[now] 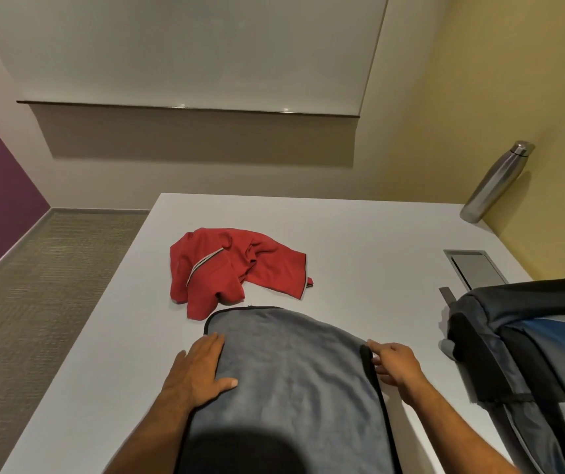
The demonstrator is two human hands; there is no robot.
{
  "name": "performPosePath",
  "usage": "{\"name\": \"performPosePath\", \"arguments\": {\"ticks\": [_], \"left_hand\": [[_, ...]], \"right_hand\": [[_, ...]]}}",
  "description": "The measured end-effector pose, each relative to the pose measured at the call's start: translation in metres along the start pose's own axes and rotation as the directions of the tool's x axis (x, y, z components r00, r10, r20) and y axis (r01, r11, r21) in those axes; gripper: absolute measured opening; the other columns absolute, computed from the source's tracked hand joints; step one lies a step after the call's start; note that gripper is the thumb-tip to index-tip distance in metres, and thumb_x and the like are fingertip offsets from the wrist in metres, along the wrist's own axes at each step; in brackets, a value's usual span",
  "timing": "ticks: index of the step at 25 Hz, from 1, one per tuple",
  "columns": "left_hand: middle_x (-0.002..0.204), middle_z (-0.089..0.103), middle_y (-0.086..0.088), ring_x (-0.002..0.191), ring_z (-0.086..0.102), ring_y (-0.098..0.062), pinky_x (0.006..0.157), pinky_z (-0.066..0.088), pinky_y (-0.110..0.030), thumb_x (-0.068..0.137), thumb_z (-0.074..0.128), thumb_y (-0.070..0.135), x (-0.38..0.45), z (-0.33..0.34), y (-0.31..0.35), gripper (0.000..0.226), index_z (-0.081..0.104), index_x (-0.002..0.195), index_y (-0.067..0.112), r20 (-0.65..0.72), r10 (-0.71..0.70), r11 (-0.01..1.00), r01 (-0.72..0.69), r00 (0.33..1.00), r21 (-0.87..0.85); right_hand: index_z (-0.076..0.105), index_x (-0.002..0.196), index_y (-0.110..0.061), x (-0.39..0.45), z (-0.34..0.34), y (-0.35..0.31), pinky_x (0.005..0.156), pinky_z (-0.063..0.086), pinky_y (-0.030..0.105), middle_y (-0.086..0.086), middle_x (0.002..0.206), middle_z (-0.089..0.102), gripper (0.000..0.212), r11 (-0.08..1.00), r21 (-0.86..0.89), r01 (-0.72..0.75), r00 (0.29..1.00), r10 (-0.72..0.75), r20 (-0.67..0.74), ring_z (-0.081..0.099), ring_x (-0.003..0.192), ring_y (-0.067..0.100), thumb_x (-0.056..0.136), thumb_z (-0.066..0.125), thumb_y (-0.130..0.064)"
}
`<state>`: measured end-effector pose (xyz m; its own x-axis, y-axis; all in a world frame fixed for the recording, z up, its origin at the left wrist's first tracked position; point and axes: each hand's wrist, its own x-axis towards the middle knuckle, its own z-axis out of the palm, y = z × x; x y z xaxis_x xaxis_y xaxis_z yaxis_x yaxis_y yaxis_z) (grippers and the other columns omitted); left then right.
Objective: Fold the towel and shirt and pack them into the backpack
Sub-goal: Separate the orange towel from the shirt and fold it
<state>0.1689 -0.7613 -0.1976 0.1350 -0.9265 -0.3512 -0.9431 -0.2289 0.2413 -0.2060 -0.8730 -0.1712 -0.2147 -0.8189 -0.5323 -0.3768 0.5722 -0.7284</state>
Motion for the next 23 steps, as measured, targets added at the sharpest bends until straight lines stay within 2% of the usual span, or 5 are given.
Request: {"name": "performPosePath", "arguments": {"ticks": [7, 14, 17, 20, 23], "left_hand": [[0.165, -0.013, 0.0, 0.153, -0.008, -0.022, 0.121, 0.002, -0.054, 0.076, 0.06, 0.075, 0.025, -0.003, 0.001, 0.118, -0.01, 0.157, 0.024, 0.14, -0.001, 0.995, -0.013, 0.99, 0.103], [0.165, -0.016, 0.002, 0.152, -0.01, -0.021, 0.12, 0.0, -0.056, 0.07, 0.066, 0.075, 0.037, 0.0, -0.001, 0.125, -0.013, 0.156, 0.028, 0.176, -0.035, 0.995, 0.017, 0.984, 0.103], [0.165, -0.017, 0.002, 0.152, -0.01, -0.023, 0.12, 0.002, -0.058, 0.07, 0.064, 0.078, 0.038, -0.001, -0.002, 0.126, -0.013, 0.156, 0.028, 0.191, -0.032, 0.992, 0.008, 0.981, 0.126], [0.165, -0.017, 0.001, 0.152, -0.01, -0.024, 0.119, 0.003, -0.059, 0.07, 0.063, 0.079, 0.037, -0.001, -0.002, 0.125, -0.013, 0.156, 0.028, 0.191, -0.023, 0.993, 0.0, 0.981, 0.117], [0.164, -0.017, 0.002, 0.152, -0.01, -0.024, 0.119, 0.004, -0.059, 0.069, 0.063, 0.079, 0.036, 0.0, -0.003, 0.126, -0.013, 0.156, 0.028, 0.188, -0.019, 0.995, 0.001, 0.982, 0.096]], "right_hand": [[0.049, 0.06, -0.015, 0.032, 0.019, -0.022, 0.059, 0.044, 0.034, 0.003, 0.061, 0.055, 0.038, 0.955, -0.278, 0.105, 0.985, -0.139, -0.106, 0.052, 0.059, 0.021, 0.087, 0.065, -0.037], [0.066, 0.07, -0.021, 0.034, 0.034, -0.035, 0.065, 0.047, 0.024, -0.008, 0.075, 0.067, 0.01, 0.811, -0.468, 0.351, 0.936, -0.307, 0.172, 0.064, 0.076, 0.016, 0.073, 0.073, -0.015], [0.066, 0.072, -0.025, 0.015, 0.04, -0.013, 0.063, 0.043, 0.029, -0.008, 0.073, 0.063, 0.008, 0.404, -0.557, 0.725, 0.621, -0.734, 0.275, 0.055, 0.071, 0.016, 0.073, 0.061, -0.02], [0.065, 0.083, -0.024, 0.002, 0.043, 0.028, 0.066, 0.041, 0.035, -0.002, 0.08, 0.06, 0.008, -0.144, -0.433, 0.89, 0.177, -0.765, 0.619, 0.051, 0.073, 0.021, 0.081, 0.059, -0.028], [0.065, 0.082, -0.029, -0.015, 0.046, 0.045, 0.074, 0.042, 0.032, -0.01, 0.075, 0.06, 0.02, -0.163, -0.384, 0.909, 0.173, -0.69, 0.703, 0.052, 0.072, 0.013, 0.091, 0.053, -0.042]]}}
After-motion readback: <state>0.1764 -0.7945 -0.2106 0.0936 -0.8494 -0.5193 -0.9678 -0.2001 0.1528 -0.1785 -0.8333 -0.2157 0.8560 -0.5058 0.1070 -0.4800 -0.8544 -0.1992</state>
